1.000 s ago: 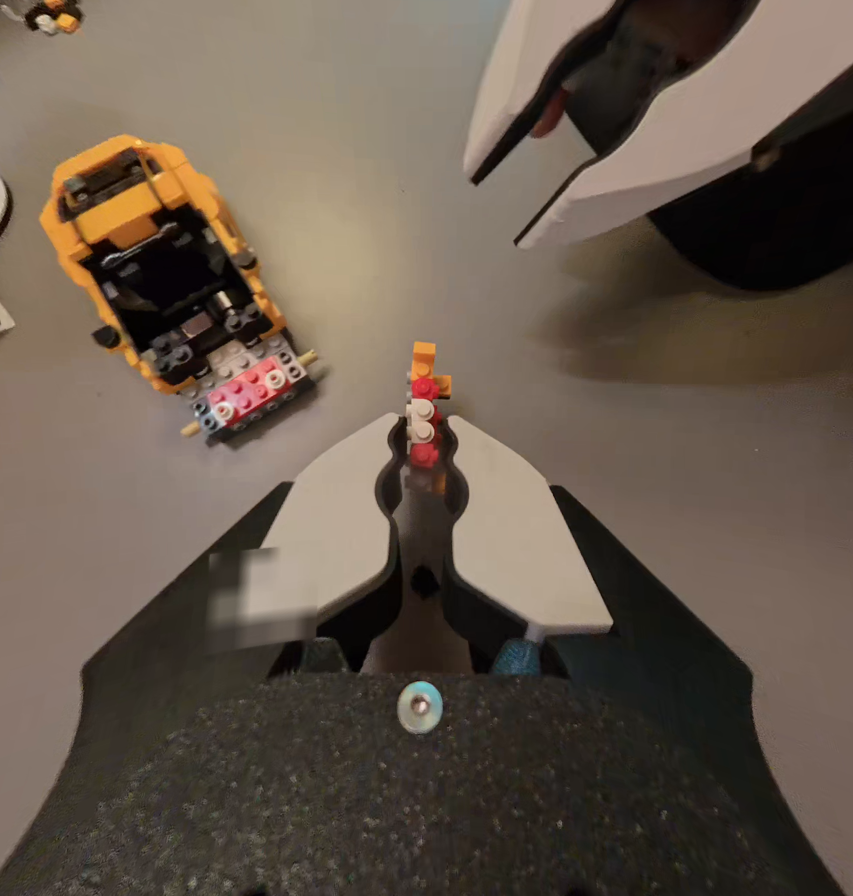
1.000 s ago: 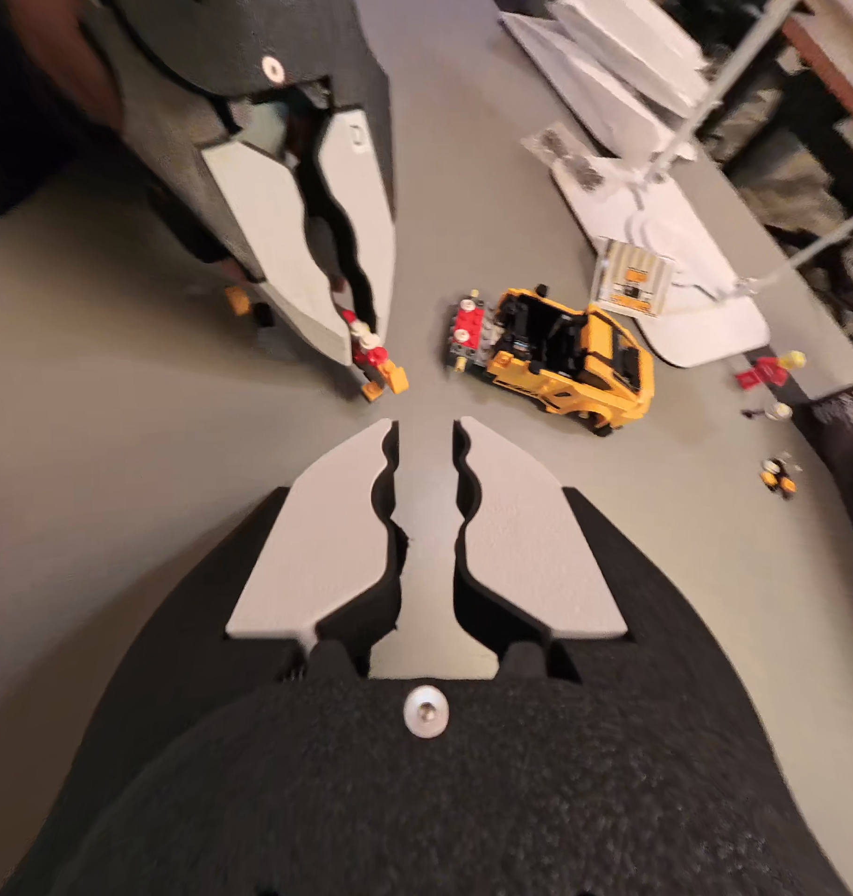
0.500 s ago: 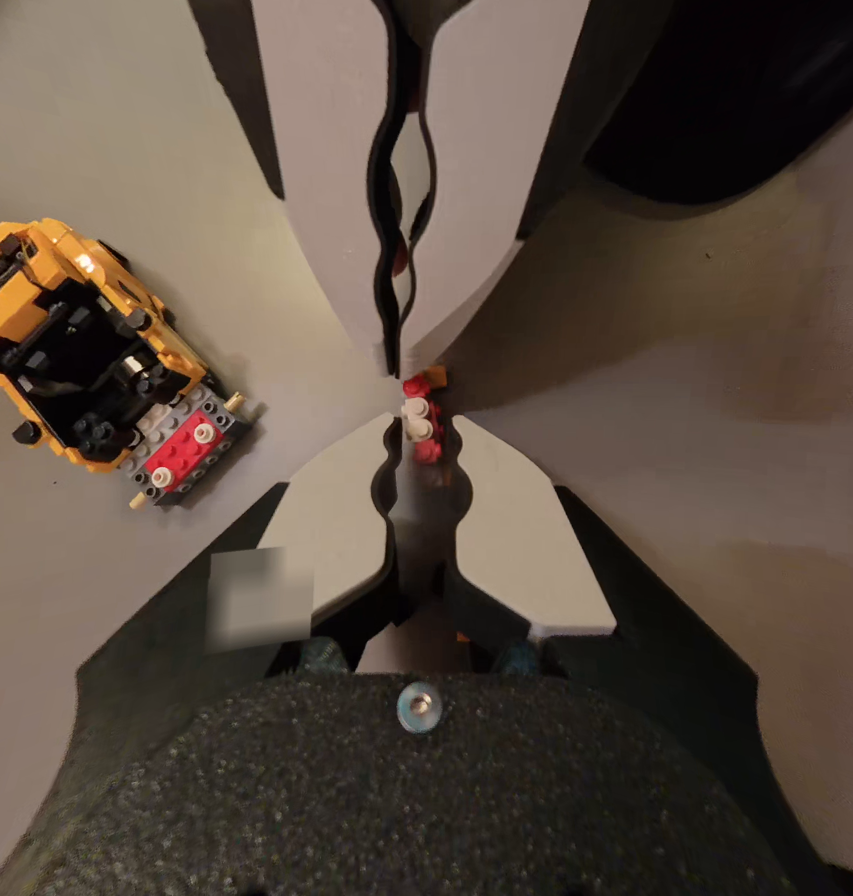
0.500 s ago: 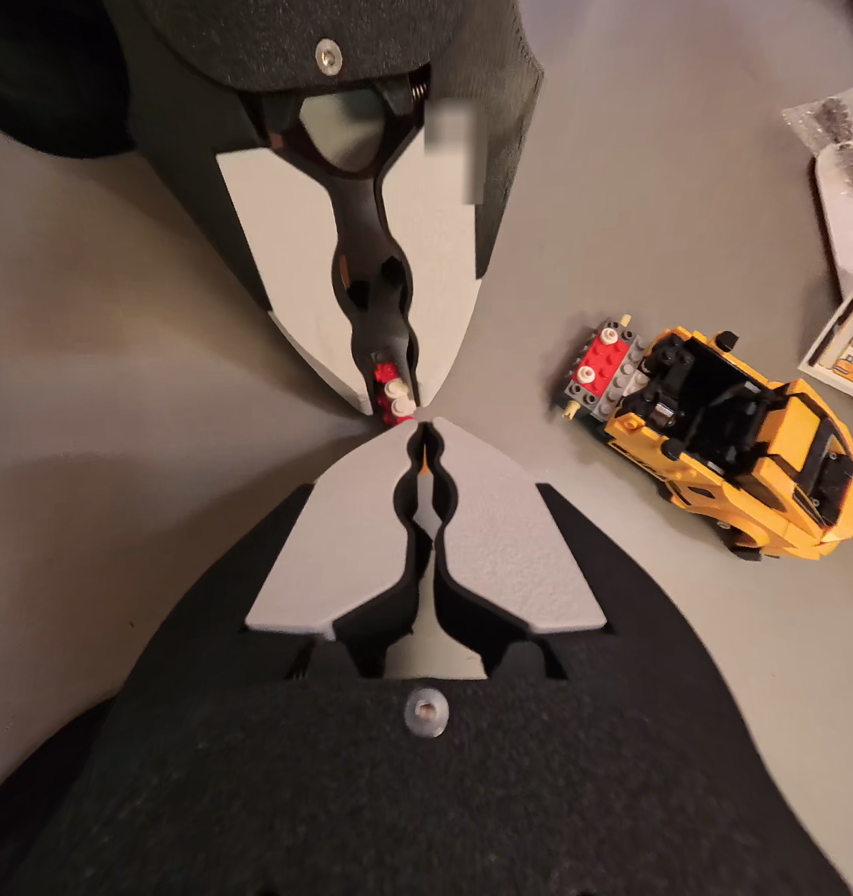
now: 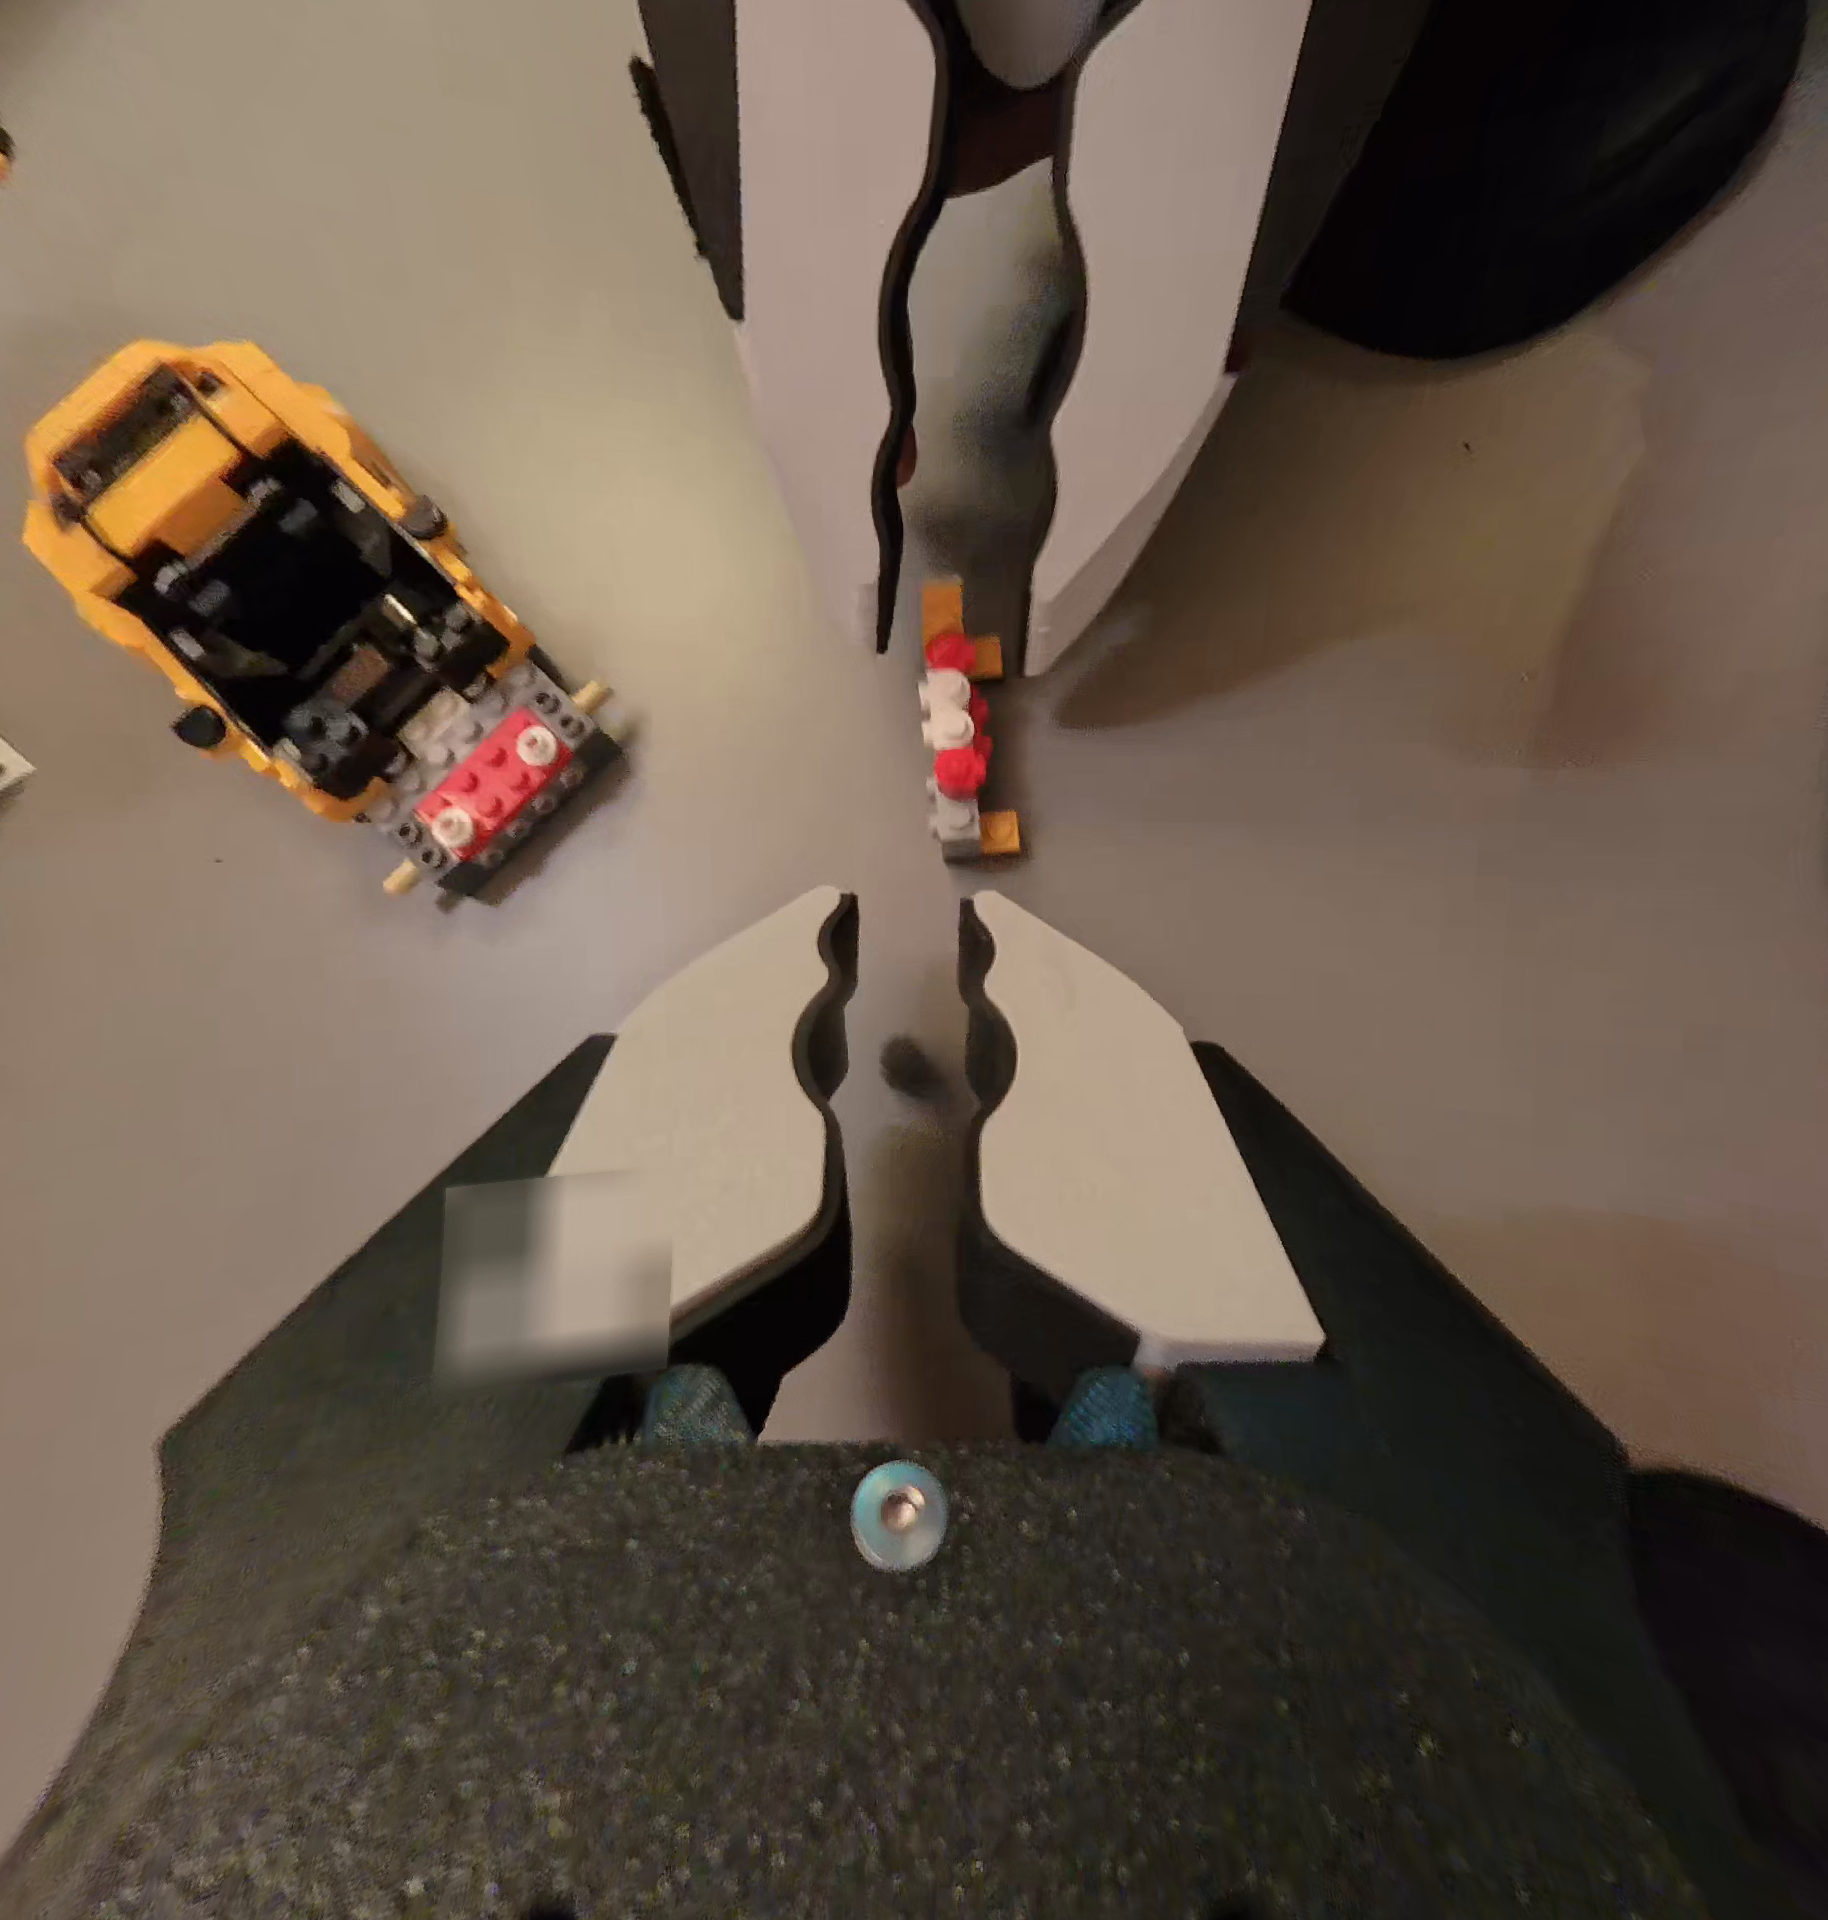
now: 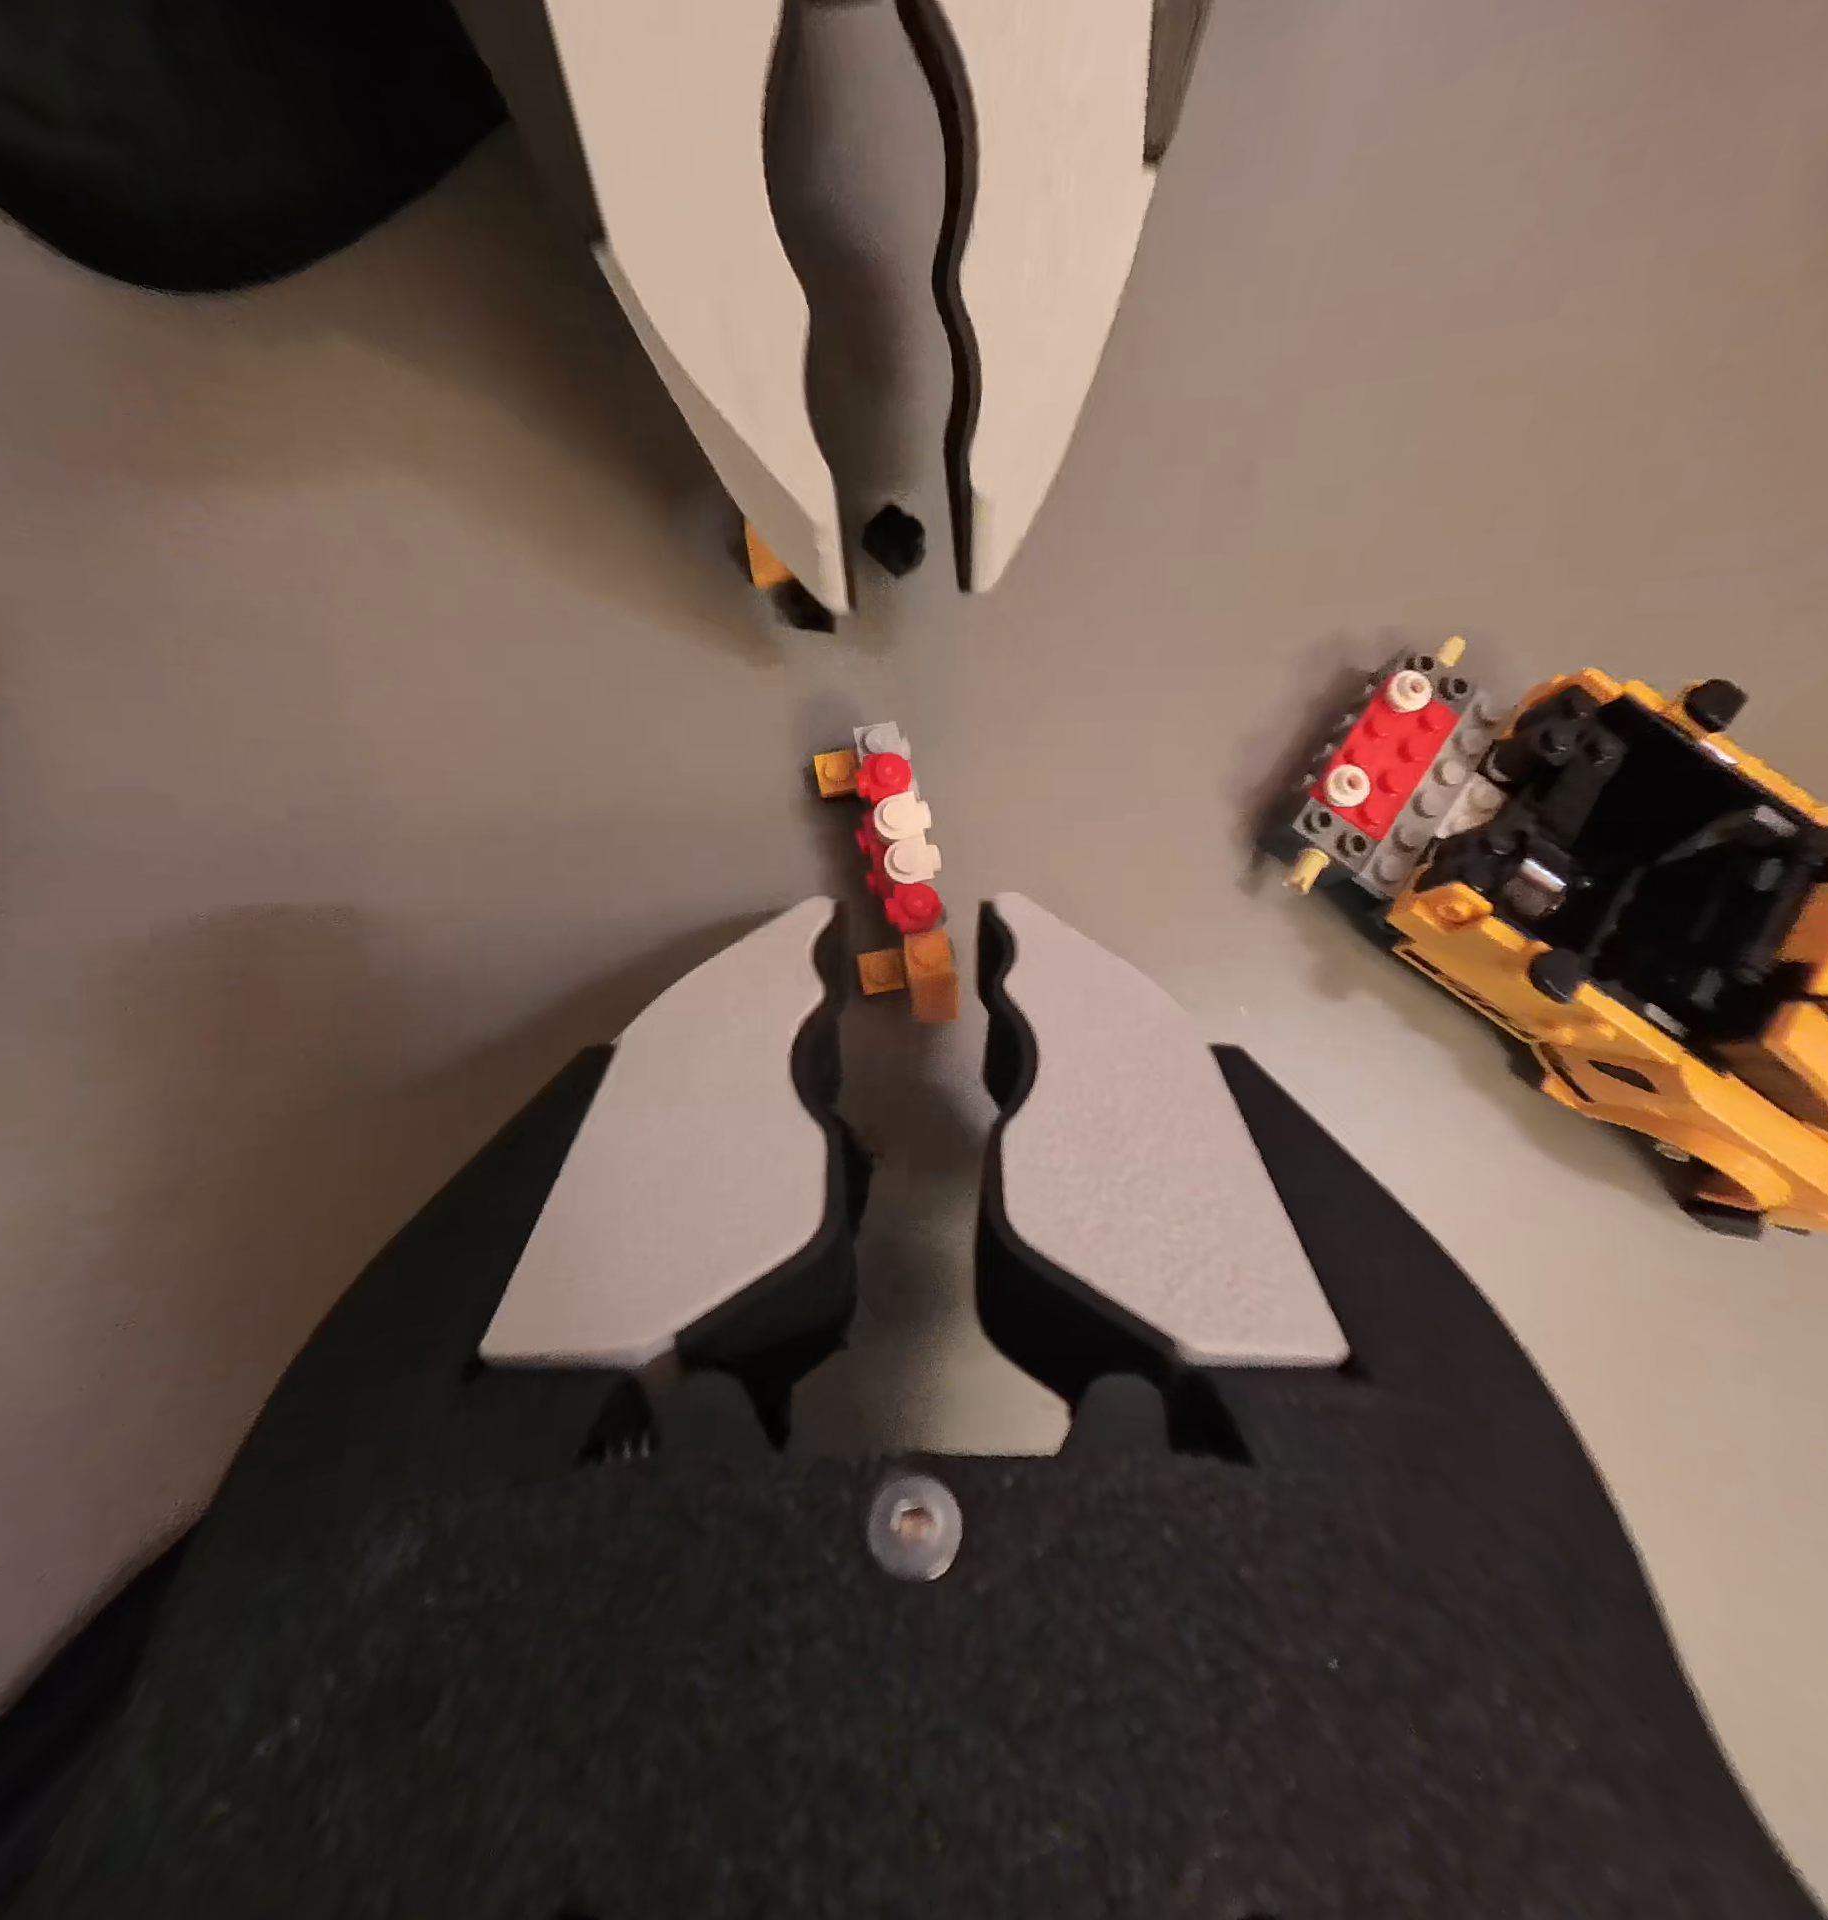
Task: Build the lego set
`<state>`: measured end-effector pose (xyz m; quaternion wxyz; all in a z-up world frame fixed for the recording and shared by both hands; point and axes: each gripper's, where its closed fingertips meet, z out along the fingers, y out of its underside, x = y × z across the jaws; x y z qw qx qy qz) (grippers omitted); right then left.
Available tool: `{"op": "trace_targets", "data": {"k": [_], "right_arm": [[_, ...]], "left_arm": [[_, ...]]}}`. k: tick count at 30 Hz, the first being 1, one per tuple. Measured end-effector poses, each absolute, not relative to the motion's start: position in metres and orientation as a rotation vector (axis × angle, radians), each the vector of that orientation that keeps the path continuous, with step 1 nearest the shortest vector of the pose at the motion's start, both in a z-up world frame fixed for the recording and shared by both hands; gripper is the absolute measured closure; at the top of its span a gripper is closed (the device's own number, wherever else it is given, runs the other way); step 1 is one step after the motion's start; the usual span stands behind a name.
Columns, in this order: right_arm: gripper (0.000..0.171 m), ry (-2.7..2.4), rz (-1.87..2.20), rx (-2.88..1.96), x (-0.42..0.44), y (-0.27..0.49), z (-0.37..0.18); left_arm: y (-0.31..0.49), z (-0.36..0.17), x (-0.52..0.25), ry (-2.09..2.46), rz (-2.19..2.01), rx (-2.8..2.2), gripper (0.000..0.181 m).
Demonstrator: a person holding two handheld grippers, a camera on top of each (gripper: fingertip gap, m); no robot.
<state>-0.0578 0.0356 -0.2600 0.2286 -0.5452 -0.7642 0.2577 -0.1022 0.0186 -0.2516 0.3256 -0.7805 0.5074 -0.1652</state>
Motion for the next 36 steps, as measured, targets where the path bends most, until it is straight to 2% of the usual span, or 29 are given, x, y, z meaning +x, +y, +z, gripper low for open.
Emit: {"op": "trace_targets", "data": {"k": [2, 7, 16, 19, 23, 27, 28, 30, 36], "right_arm": [[0.161, -2.111, 0.653, -1.508, -0.059, 0.038, -0.266], [0.161, -2.089, 0.616, -1.553, -0.053, 0.052, -0.266], [0.15, -2.081, 0.661, -1.521, -0.054, 0.05, -0.264], [0.15, -2.086, 0.676, -1.509, -0.055, 0.05, -0.262], [0.161, -2.221, 0.652, -1.407, -0.056, 0.049, -0.264], [0.161, -2.366, 0.649, -1.328, -0.056, 0.05, -0.261], [0.155, -2.366, 0.615, -1.313, -0.056, 0.055, -0.26], [0.148, -2.309, 0.634, -1.318, -0.058, 0.059, -0.249], [0.149, -2.053, 0.772, -1.28, -0.063, 0.024, -0.221]], "left_arm": [[0.013, -0.254, -0.111, 1.357, -0.446, -2.071, 0.163], [0.0, -0.261, -0.124, 1.411, -0.482, -2.136, 0.164], [-0.022, -0.275, -0.119, 1.573, -0.477, -2.17, 0.167], [-0.019, -0.276, -0.115, 1.571, -0.456, -2.158, 0.173], [-0.023, -0.275, -0.11, 1.579, -0.508, -2.148, 0.174], [-0.021, -0.275, -0.104, 1.564, -0.505, -2.132, 0.174], [-0.02, -0.275, -0.103, 1.56, -0.501, -2.124, 0.174], [-0.016, -0.271, -0.098, 1.518, -0.524, -2.113, 0.174], [0.002, -0.239, -0.084, 1.3, -0.616, -2.001, 0.174]]}}
